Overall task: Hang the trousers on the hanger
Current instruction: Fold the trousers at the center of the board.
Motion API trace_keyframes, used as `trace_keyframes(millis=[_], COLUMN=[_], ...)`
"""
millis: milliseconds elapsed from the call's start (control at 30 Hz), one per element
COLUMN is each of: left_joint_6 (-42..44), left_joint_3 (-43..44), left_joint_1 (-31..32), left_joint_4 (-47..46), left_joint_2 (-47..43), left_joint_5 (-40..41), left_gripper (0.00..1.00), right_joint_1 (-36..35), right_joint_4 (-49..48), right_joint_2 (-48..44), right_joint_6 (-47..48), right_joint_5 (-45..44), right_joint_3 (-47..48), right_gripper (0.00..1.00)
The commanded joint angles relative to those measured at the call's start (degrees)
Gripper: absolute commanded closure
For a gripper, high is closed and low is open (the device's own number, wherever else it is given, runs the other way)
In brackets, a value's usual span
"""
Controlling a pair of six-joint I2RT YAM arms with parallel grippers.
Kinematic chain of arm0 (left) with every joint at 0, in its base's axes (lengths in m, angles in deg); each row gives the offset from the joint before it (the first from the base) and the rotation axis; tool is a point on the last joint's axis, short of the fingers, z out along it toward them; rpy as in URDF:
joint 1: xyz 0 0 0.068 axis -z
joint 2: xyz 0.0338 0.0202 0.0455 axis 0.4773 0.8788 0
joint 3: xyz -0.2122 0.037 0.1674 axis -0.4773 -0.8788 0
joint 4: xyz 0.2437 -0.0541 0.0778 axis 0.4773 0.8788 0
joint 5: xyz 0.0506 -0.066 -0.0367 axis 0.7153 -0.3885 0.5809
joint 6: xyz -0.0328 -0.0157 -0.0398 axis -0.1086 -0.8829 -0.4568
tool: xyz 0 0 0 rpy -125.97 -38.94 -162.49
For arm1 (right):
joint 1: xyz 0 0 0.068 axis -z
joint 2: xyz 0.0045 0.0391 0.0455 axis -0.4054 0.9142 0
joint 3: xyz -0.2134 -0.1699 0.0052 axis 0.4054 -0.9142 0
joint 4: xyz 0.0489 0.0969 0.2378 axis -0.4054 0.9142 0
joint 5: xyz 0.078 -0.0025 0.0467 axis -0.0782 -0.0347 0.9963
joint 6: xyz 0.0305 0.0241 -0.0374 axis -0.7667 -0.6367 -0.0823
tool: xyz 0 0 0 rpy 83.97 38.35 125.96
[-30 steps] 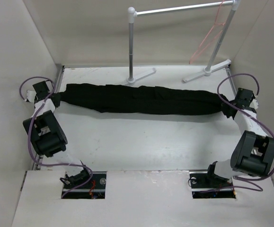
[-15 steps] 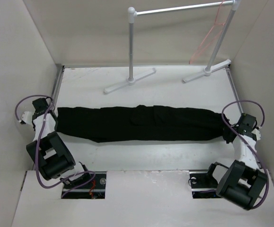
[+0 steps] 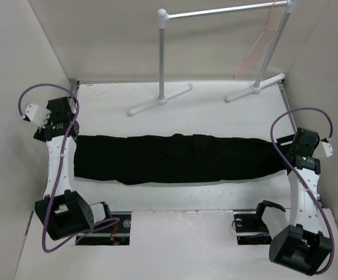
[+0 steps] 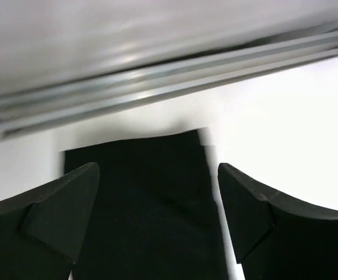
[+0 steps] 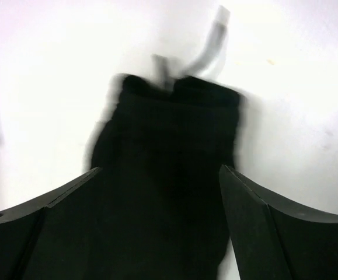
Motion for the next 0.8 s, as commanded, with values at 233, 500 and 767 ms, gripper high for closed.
trace_keyframes(millis=[233,500,767], left_joint_6=[-1.73,-2.98,-2.36], left_joint_3=[-7.18,-13.43,-19.41], left_joint_1=[25.88,41.02,41.3], left_joint_4=[-7.76,-12.78,-13.66], left_joint_2=[-5.69,-10.96,-14.31], left_joint_5=[-10.55,-13.11,-17.15], left_gripper=[0.48,0.47,0.44], right_joint_1=[-1.95,3.34,5.45], right_joint_4=[-1.53,-5.07,-2.06], right_joint_2=[-3.76,0.63,1.77], right_joint_6=[4.37,12.09,12.63], right_joint_5=[-4.52,2.97,3.58], right_joint_3=[0.54,4.47,-2.89], right_gripper=[0.89,0.24,0.05])
